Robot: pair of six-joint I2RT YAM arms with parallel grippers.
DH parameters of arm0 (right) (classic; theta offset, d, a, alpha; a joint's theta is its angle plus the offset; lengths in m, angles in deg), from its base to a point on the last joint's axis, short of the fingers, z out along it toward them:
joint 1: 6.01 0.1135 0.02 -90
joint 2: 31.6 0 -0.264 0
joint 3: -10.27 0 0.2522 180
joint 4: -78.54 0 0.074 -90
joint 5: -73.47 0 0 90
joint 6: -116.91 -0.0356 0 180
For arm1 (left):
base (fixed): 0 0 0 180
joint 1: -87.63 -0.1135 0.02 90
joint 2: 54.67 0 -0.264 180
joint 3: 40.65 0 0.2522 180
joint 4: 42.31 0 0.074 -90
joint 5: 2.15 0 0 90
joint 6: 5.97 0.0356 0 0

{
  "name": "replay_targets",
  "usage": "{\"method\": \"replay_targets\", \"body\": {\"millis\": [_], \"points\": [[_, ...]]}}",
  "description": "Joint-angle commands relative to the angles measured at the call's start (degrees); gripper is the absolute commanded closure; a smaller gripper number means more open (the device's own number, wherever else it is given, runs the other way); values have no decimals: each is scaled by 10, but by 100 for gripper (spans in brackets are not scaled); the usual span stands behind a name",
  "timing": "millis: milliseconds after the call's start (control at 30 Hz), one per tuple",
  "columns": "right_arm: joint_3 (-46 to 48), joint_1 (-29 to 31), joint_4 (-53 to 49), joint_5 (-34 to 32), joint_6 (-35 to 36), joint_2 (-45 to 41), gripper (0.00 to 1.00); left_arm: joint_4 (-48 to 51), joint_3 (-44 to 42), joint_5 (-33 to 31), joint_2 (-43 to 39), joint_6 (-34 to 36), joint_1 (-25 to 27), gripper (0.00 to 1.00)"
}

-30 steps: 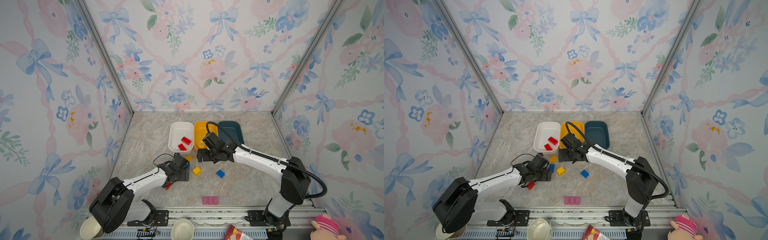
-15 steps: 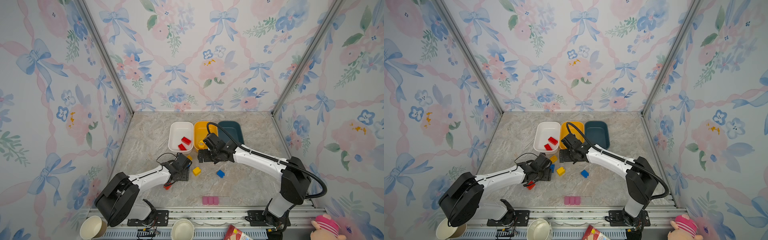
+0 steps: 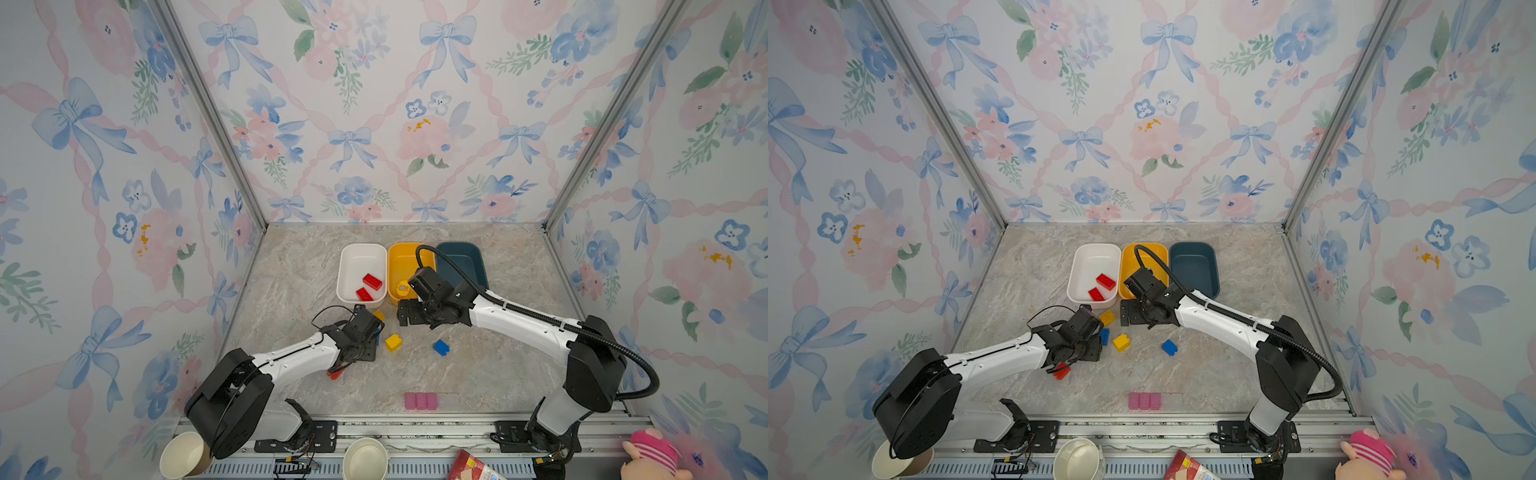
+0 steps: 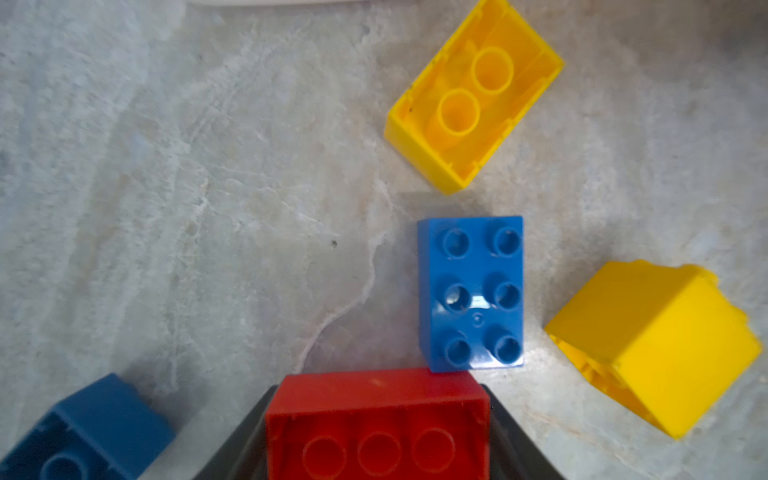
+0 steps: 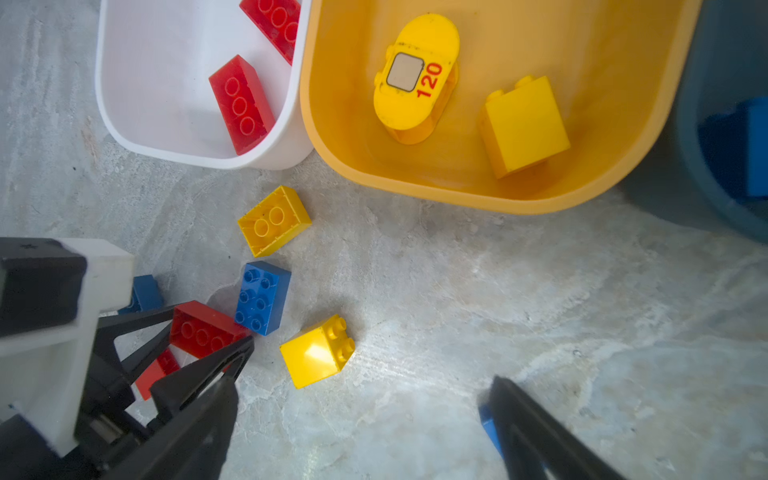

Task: Sort the legos into containers by color
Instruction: 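Close the left gripper on the red 2x4 brick, then lift and carry the red brick with the left gripper over the white tub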

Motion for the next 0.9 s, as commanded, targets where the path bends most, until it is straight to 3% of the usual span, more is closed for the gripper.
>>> {"method": "replay_targets", "body": {"millis": [0, 200, 367, 867], "points": [[8, -4, -14, -15, -8, -23, 3, 13, 5, -12, -33, -3, 2, 45], [15, -6, -15, -18, -10, -34, 3, 23, 33, -25, -74, 5, -8, 45], [20, -8, -15, -19, -13, -41, 2, 24, 90, -18, -69, 32, -48, 46], [30, -13, -16, -19, -15, -57, 2, 23, 261, -9, 87, 133, -159, 46]]}}
